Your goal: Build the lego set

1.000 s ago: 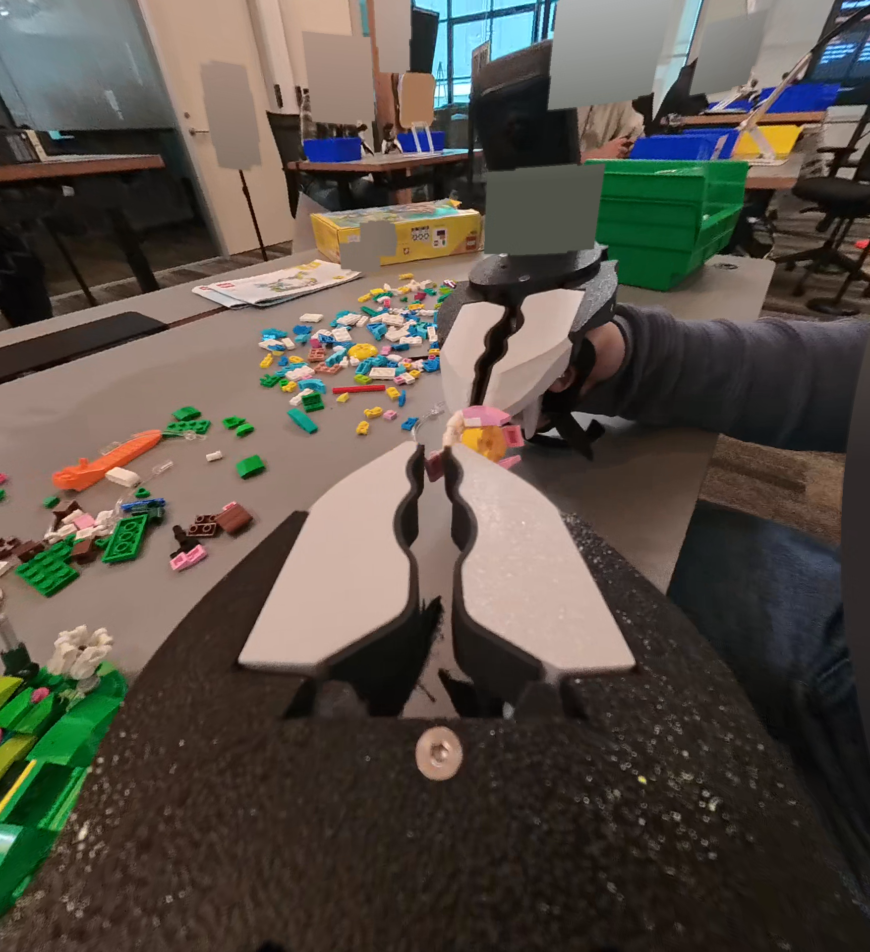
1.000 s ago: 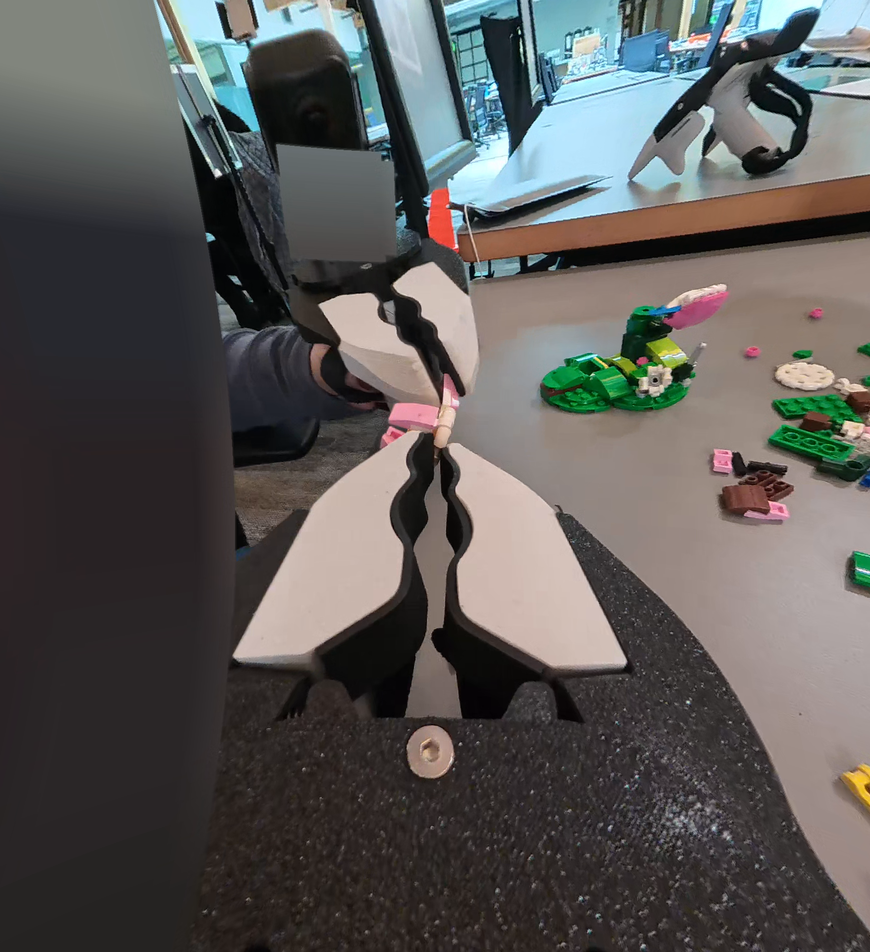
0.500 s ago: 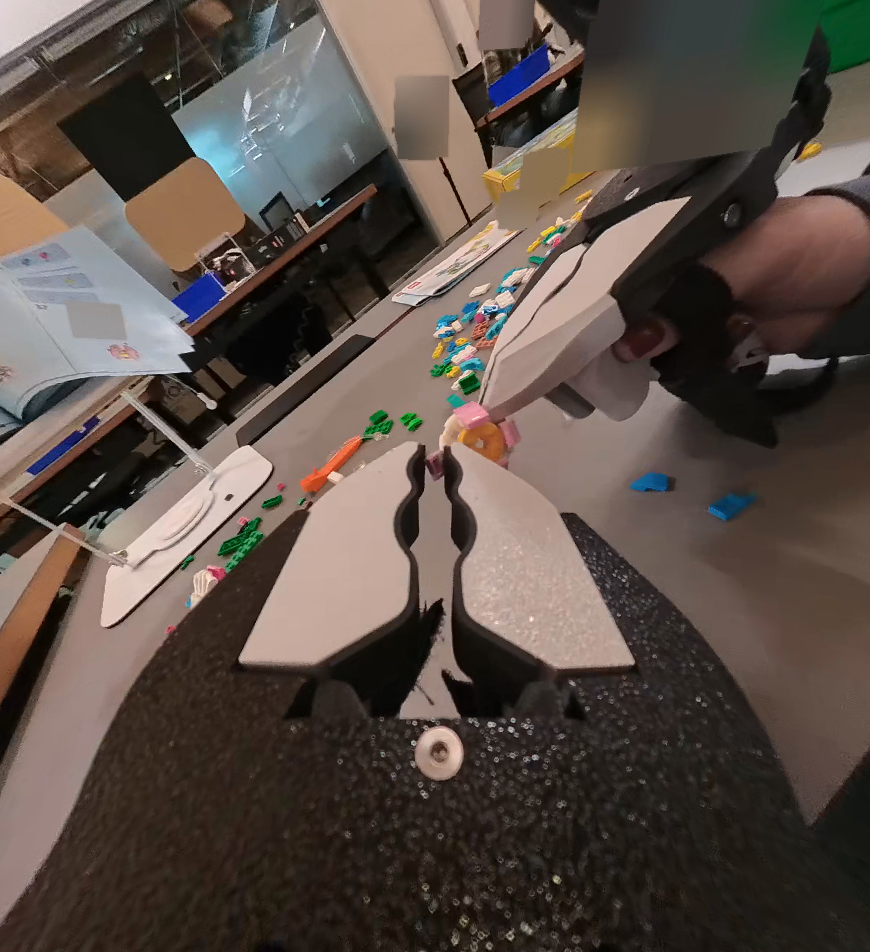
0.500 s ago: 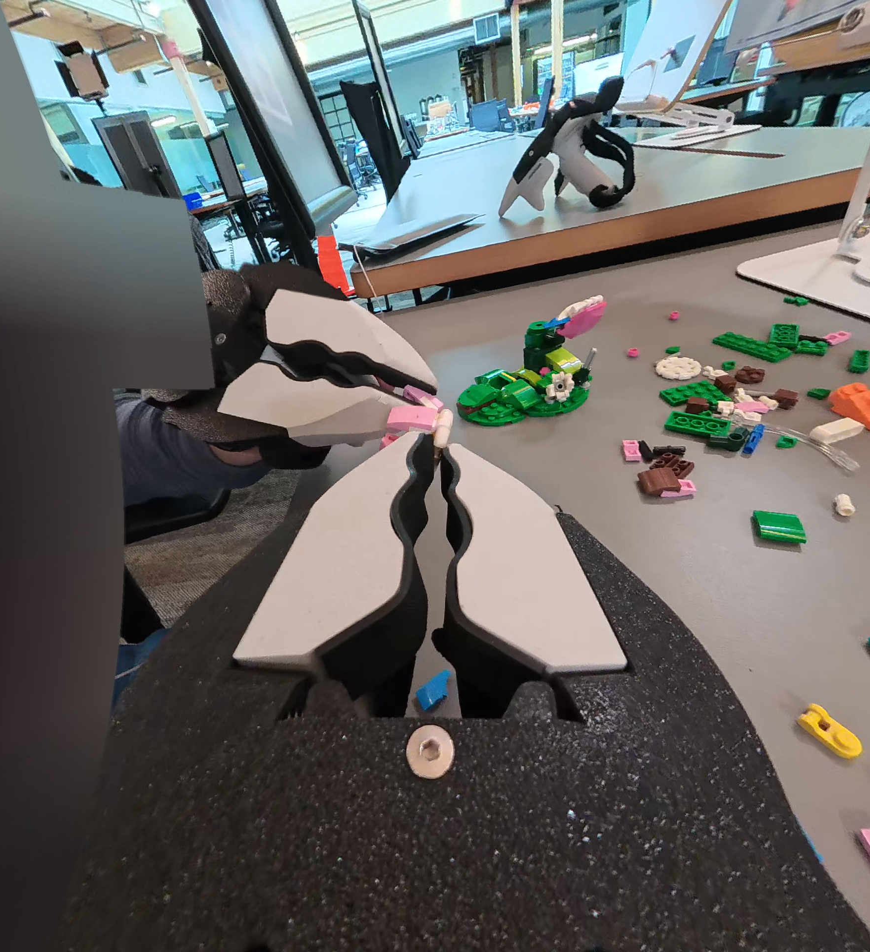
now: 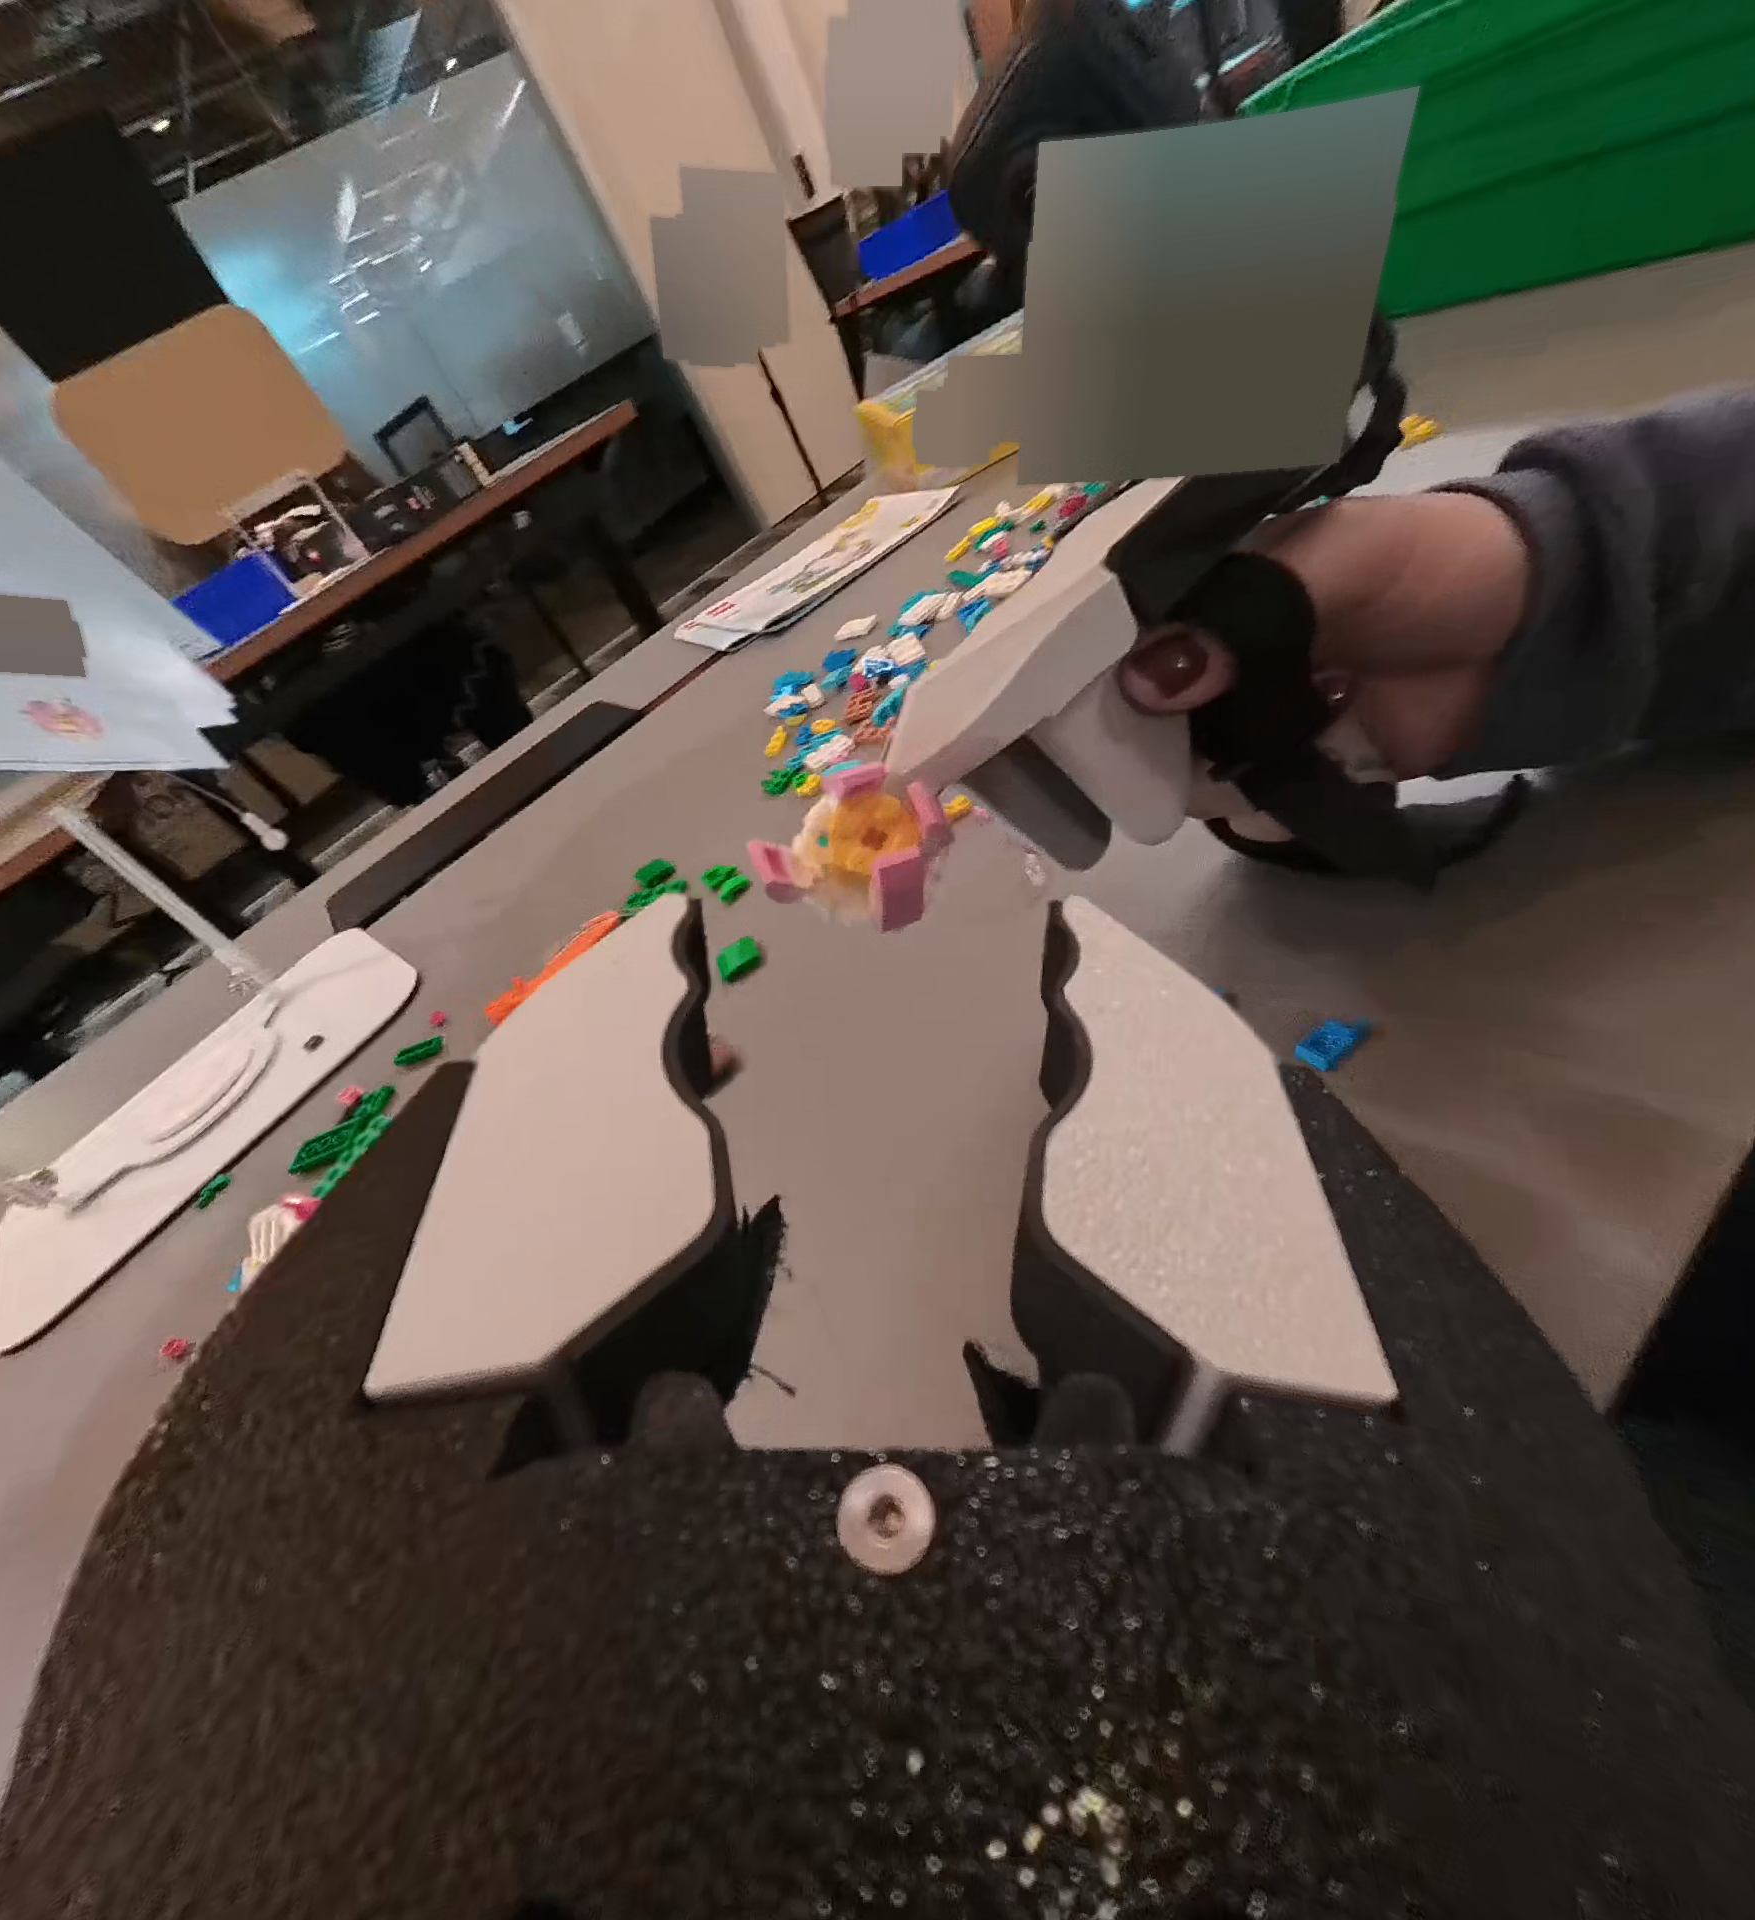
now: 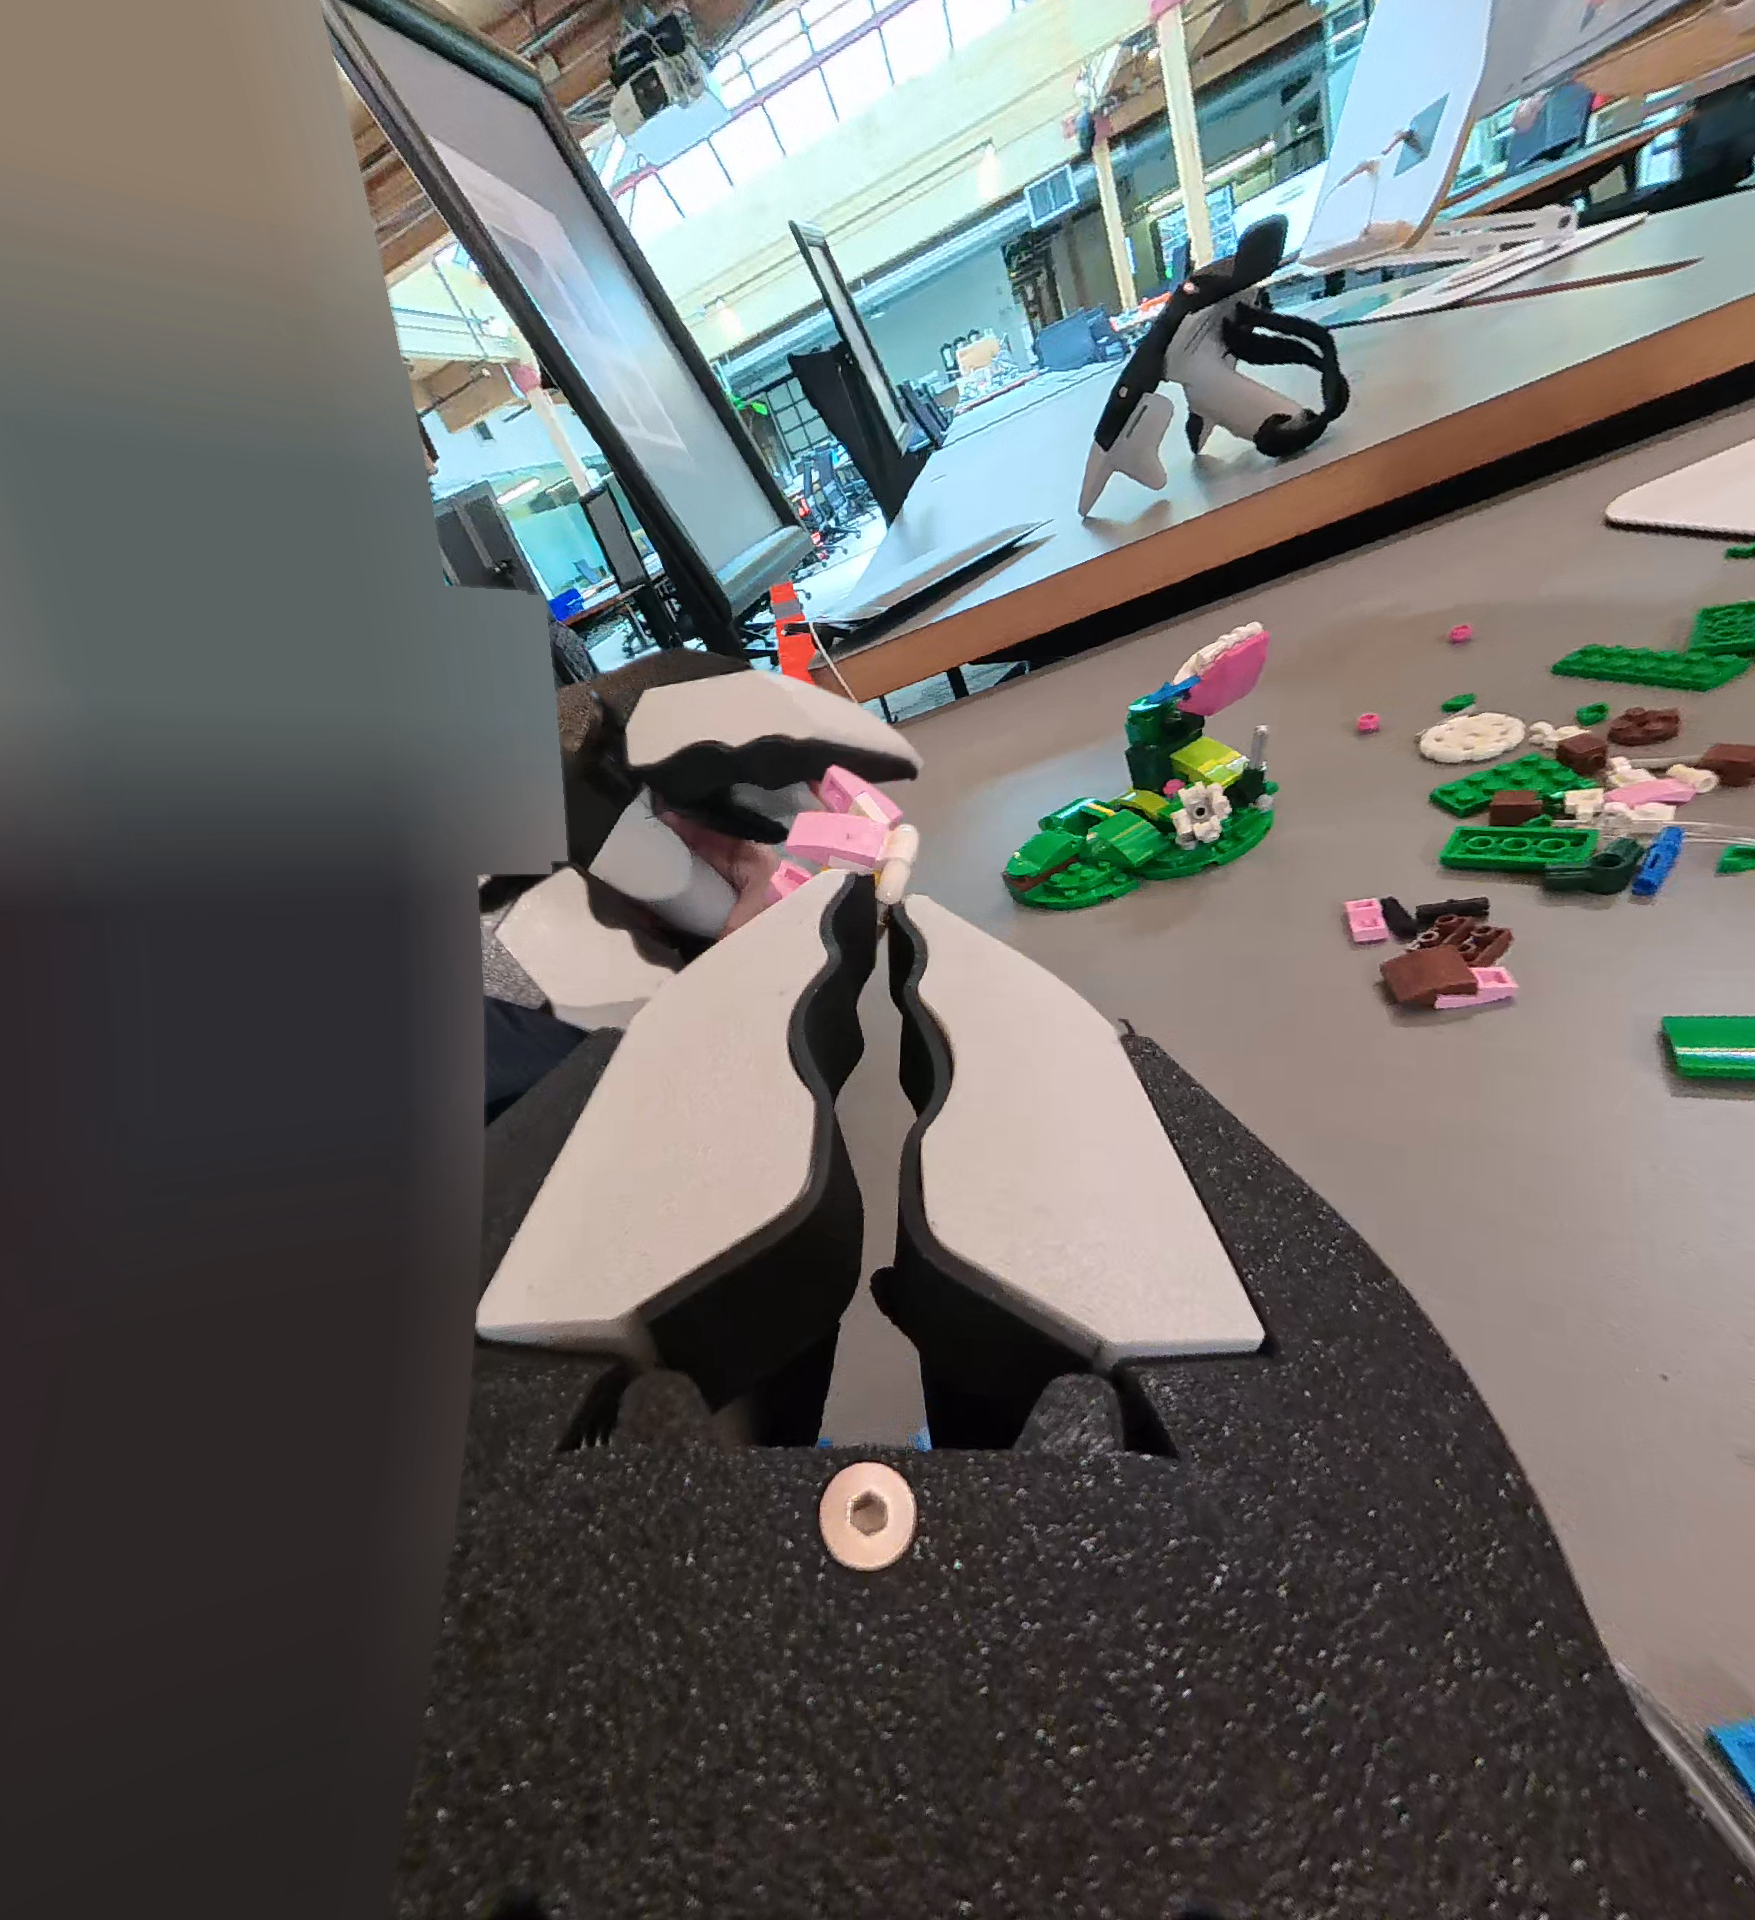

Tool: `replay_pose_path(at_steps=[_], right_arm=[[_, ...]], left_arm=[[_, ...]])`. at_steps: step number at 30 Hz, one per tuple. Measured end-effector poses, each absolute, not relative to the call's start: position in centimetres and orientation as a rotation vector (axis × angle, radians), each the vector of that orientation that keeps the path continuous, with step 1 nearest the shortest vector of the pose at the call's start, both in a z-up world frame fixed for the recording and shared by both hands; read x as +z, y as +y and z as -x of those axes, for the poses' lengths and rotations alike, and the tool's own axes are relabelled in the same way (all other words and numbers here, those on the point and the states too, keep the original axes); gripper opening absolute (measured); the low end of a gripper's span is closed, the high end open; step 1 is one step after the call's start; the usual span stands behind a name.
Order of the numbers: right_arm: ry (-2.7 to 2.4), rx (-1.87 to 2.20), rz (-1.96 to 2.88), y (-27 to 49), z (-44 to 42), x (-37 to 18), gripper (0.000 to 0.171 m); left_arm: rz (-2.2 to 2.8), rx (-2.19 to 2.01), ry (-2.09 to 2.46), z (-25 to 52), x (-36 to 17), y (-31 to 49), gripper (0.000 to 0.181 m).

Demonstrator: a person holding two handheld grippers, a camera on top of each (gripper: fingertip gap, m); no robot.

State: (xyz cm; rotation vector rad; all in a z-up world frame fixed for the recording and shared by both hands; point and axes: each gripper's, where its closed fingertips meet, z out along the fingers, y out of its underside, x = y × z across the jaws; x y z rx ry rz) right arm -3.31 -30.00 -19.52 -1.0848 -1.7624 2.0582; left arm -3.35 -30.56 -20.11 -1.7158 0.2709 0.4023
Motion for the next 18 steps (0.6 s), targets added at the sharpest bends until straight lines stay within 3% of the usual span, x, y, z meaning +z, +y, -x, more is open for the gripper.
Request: replay_pose_path(at_steps=[5,12,18], right_arm=[[-1.773,2.074,1.097,-30.4,3.3,-19.8,0.002],[-1.764,2.042,1.130,-30.4,3.6,-20.1,0.002],[-1.766,1.992,1.169,-30.2,4.0,-20.6,0.003]], left_arm=[[1.712,0.486,0.222,3.9,-20.2,-30.3,0.032],[1.725,0.651,0.259,4.3,-20.5,-30.3,0.029],[1.756,1.071,0.403,4.8,-20.9,-30.2,0.026]])
